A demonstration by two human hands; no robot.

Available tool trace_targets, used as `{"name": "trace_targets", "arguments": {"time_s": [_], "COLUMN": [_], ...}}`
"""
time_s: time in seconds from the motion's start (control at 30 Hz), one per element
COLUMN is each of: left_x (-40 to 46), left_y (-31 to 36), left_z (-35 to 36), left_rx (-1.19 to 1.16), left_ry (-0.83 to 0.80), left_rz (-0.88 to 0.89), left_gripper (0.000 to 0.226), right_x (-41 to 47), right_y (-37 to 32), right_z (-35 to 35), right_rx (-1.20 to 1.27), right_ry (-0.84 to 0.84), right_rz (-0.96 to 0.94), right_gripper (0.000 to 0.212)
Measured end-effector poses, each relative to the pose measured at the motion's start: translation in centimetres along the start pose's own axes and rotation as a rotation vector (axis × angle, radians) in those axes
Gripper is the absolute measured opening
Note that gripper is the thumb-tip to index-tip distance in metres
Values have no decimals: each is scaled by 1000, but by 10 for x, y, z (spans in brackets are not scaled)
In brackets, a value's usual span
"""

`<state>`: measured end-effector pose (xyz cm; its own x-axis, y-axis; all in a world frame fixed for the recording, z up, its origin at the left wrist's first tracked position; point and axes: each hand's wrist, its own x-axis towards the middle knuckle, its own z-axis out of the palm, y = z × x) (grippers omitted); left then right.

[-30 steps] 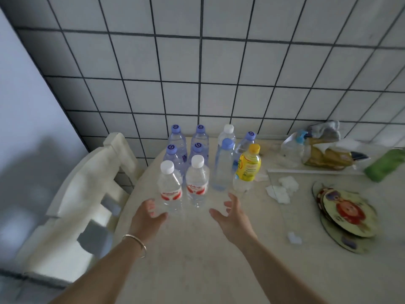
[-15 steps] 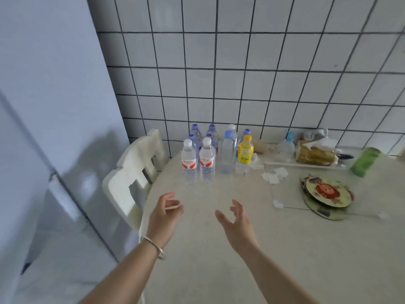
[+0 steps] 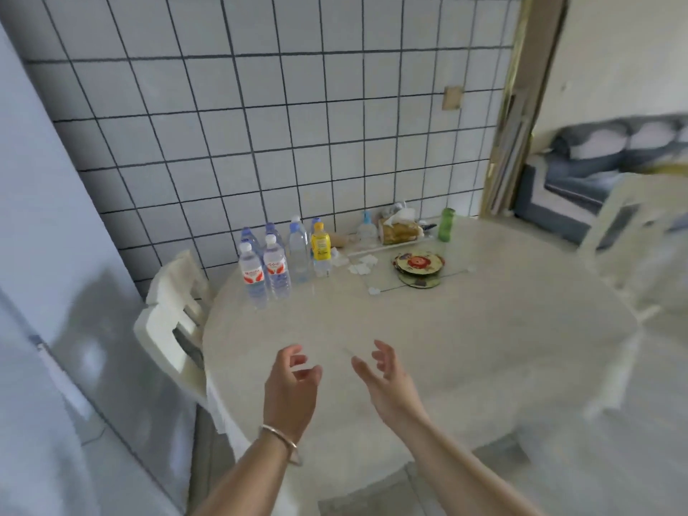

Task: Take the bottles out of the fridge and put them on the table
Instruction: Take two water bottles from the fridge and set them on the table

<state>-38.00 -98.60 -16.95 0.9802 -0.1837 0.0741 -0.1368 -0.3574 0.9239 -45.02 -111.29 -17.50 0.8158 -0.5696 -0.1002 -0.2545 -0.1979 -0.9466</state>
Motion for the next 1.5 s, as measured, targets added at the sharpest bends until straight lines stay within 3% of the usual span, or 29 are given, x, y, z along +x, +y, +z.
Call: {"name": "trace_targets", "arguments": {"time_s": [0.13, 0.43, 0.6, 0.73, 0.87, 1.0, 1.13, 1.5], "left_x": [-67, -163, -212, -245, -258, -252, -232, -134], "left_y": [10, 31, 15, -11, -37, -57, -89, -174], "left_z": [-16, -102, -162, -217, -287, -361, -441, -663], "left_rx": [16, -59, -178, -267, -309, -329, -287, -259], "left_ry": [-138, -206, -82, 80, 249, 357, 396, 427], "left_rz": [54, 171, 190, 162, 138, 136, 123, 17], "left_gripper": [40, 36, 28, 25, 21, 23, 22, 26], "right_x": [-87, -215, -274, -314, -351, -371, -390, -361], "right_y": [2, -32, -46, -49, -64, -92, -123, -220], "right_z": [-11, -9, 26, 67, 125, 198, 291, 535], "right_rx": [64, 5, 12, -15, 1, 18, -39, 12], "right_ry": [152, 204, 168, 18, -128, -270, -414, -433], "right_rz": [27, -107, -196, -213, -230, -223, -262, -221], "right_gripper": [58, 59, 48, 40, 34, 14, 21, 26]}}
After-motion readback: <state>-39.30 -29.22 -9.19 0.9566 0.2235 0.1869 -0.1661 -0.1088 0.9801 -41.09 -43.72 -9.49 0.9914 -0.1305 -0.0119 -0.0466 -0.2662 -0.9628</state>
